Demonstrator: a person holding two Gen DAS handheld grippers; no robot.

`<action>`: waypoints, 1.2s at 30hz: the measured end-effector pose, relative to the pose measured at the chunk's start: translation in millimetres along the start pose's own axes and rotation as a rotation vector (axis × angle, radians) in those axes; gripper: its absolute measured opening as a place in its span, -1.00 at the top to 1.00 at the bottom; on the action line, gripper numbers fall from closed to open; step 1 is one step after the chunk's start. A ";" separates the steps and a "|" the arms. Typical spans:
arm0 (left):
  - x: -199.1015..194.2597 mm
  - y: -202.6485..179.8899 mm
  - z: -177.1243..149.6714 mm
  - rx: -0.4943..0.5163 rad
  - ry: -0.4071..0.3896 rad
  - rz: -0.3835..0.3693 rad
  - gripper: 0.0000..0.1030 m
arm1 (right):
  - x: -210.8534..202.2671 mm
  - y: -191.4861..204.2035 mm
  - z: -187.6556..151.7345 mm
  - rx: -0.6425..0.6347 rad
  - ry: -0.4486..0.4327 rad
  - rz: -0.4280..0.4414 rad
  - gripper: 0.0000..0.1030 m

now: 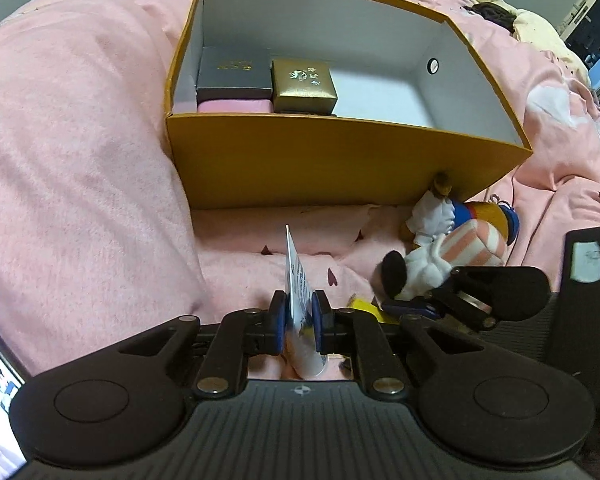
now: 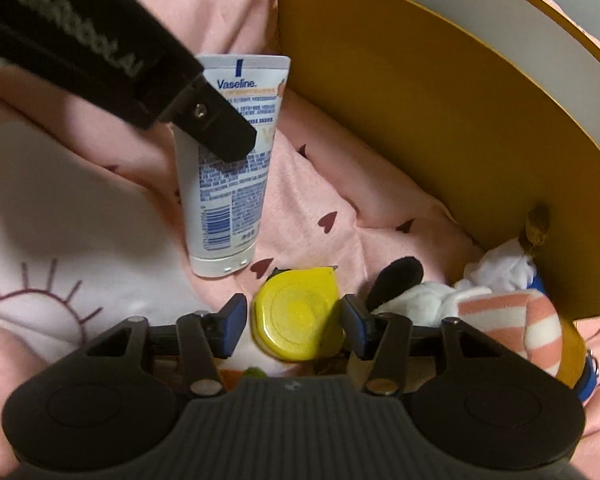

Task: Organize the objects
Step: 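Grasp the yellow tape measure with the right tool while the left tool grasps the Vaseline tube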

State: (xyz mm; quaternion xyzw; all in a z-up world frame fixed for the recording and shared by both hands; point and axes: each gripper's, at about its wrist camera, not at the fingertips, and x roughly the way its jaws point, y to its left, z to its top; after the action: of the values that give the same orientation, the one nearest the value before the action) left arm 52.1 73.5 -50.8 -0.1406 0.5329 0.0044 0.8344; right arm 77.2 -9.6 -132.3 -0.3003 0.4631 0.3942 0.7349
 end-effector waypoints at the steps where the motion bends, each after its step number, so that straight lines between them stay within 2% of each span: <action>1: -0.1 0.2 -0.7 -0.001 0.000 0.000 0.71 | 2.5 1.6 0.6 -0.010 0.002 -0.007 -0.05; 7: -2.0 2.3 -3.1 -0.018 -0.008 -0.006 0.71 | 5.0 9.8 1.0 -0.030 -0.001 -0.037 -0.03; 13: -8.7 4.8 -5.2 -0.037 -0.024 -0.016 0.72 | -9.6 11.8 1.0 -0.010 -0.020 -0.046 -0.02; 23: -26.6 7.5 4.6 -0.067 -0.078 -0.086 0.74 | -62.9 6.8 7.6 0.007 -0.181 -0.071 -0.02; 32: -71.8 -11.2 39.0 -0.002 -0.227 -0.185 0.75 | -108.1 -12.4 34.8 -0.076 -0.308 -0.155 -0.02; 36: -87.1 -18.3 58.8 0.043 -0.302 -0.180 0.75 | -128.7 -25.1 44.2 -0.104 -0.354 -0.180 -0.02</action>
State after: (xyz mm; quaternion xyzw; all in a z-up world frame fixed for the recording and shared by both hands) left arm 69.6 82.4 54.1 -0.1678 0.3867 -0.0607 0.9048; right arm 84.8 -25.6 4.9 -0.3041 0.2770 0.3969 0.8205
